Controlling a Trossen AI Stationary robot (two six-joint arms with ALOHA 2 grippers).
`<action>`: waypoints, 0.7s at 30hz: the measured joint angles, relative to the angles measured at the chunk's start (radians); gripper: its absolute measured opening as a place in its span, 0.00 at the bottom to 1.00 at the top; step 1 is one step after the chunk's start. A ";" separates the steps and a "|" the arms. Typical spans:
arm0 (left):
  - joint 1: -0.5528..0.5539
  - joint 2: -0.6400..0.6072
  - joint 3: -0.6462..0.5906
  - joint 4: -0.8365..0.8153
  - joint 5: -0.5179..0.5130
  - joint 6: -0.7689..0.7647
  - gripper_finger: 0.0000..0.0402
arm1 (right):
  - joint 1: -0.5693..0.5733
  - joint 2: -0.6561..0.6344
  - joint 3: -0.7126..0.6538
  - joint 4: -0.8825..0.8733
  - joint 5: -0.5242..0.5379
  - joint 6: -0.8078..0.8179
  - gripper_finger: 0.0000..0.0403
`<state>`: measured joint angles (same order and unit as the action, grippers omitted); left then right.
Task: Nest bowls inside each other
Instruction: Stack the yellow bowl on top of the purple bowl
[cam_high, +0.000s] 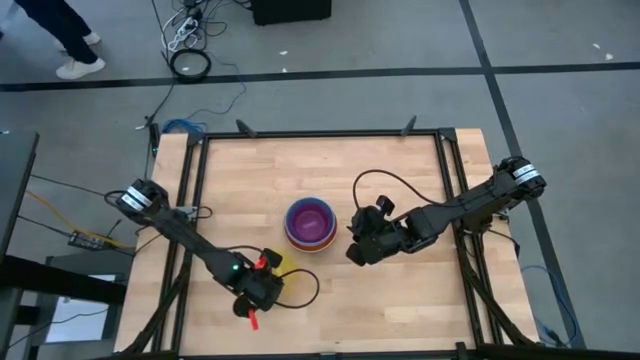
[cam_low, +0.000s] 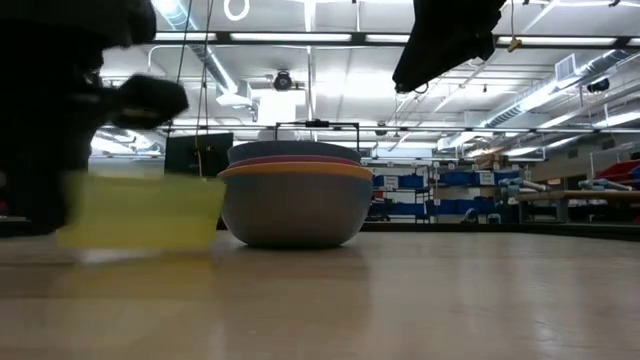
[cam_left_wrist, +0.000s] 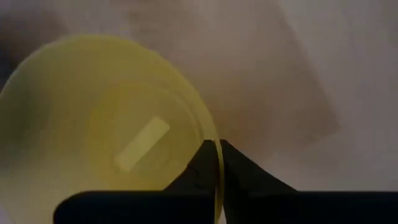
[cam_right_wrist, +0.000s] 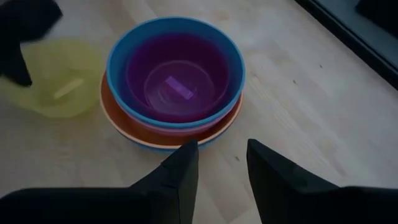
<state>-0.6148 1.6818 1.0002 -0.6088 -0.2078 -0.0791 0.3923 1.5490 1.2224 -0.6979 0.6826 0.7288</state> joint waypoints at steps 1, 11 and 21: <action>0.000 -0.011 0.010 -0.025 -0.030 0.008 0.02 | 0.000 0.000 0.000 -0.002 0.000 0.000 0.31; 0.054 -0.134 0.161 -0.134 -0.236 0.118 0.01 | -0.016 0.000 0.000 -0.022 0.004 0.001 0.31; 0.427 -0.132 0.174 -0.024 0.063 0.228 0.01 | -0.015 0.000 0.000 -0.025 0.004 0.012 0.31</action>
<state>-0.1879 1.5494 1.1744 -0.6329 -0.1449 0.1488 0.3771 1.5494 1.2224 -0.7228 0.6868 0.7404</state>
